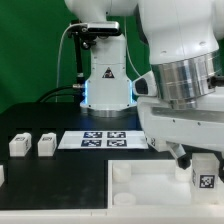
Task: Assemble one leg
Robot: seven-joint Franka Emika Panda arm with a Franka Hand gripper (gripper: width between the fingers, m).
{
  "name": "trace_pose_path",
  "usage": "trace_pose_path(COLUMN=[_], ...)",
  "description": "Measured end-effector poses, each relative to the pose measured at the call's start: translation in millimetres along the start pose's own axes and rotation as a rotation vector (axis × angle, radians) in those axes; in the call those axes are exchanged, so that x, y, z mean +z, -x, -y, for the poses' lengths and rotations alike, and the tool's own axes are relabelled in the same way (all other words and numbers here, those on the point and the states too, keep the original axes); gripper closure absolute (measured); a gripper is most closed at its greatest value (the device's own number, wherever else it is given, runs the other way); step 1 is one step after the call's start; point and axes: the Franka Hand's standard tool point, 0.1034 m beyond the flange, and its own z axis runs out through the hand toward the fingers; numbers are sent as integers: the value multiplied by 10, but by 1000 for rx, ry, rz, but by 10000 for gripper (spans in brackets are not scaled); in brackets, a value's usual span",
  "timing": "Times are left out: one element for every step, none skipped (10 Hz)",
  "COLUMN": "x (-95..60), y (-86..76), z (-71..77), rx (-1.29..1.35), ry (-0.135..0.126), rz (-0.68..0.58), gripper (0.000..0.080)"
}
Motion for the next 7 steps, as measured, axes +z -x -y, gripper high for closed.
trace_pose_path(x=[0, -5, -22, -6, 18, 18, 20], y=[1, 10, 8, -25, -28, -25, -29], z=[-2, 3, 21, 18, 27, 30, 25], rx=[-114, -345, -540, -733, -739, -690, -697], ry=[9, 49, 76, 93, 93, 92, 93], rz=[-7, -32, -45, -35, -28, -32, -31], gripper=[150, 150, 150, 150, 150, 150, 238])
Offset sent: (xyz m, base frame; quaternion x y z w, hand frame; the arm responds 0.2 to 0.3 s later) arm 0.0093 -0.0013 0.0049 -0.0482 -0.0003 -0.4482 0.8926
